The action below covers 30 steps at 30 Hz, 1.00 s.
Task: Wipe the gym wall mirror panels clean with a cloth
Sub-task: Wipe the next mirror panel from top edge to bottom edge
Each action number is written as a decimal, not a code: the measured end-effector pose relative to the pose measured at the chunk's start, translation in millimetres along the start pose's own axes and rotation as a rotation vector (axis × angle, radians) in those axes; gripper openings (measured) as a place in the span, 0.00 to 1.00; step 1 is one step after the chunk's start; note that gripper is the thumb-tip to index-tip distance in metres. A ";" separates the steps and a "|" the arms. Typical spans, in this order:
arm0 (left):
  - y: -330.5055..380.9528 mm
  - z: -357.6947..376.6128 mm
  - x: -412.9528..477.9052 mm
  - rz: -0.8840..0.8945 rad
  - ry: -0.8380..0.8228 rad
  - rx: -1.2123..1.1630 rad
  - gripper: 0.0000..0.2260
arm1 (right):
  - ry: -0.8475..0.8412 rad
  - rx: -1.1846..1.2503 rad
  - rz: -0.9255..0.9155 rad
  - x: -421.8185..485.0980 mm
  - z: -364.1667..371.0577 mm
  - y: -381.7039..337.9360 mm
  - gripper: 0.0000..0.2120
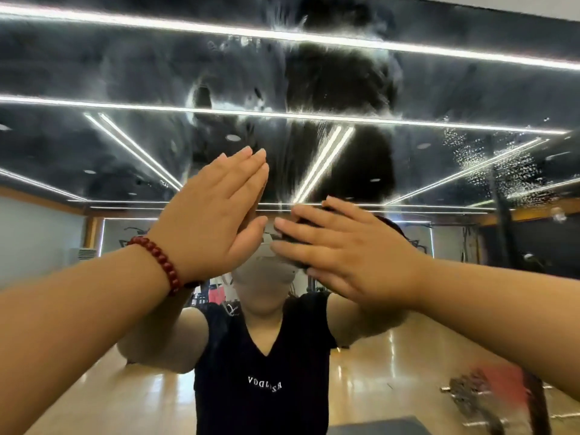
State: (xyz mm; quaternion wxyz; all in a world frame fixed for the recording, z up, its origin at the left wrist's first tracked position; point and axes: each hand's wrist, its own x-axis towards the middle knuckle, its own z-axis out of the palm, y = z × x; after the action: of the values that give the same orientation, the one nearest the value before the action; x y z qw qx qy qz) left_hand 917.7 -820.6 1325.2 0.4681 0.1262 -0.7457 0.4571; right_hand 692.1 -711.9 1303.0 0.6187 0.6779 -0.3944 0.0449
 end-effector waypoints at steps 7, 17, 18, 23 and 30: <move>29.7 6.7 -31.5 0.037 0.001 -0.027 0.30 | 0.004 0.064 0.308 25.6 -20.6 44.2 0.27; 31.2 17.4 -45.7 0.048 -0.027 0.033 0.32 | -0.056 0.011 -0.064 -40.1 10.2 -37.3 0.23; 31.7 17.2 -46.4 0.046 -0.030 0.032 0.32 | -0.090 0.013 -0.096 -39.5 7.2 -32.9 0.23; 32.2 17.5 -48.8 0.084 -0.021 0.029 0.32 | 0.050 0.071 0.409 23.6 -12.6 19.8 0.26; 31.0 17.6 -53.4 0.188 0.062 -0.033 0.29 | 0.007 0.001 0.025 -49.2 18.9 -61.0 0.22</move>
State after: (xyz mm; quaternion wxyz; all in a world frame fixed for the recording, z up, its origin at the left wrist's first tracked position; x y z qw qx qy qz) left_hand 916.6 -830.5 1261.7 0.4480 0.0337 -0.7469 0.4903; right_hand 686.3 -709.5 1222.7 0.6194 0.6730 -0.4004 0.0551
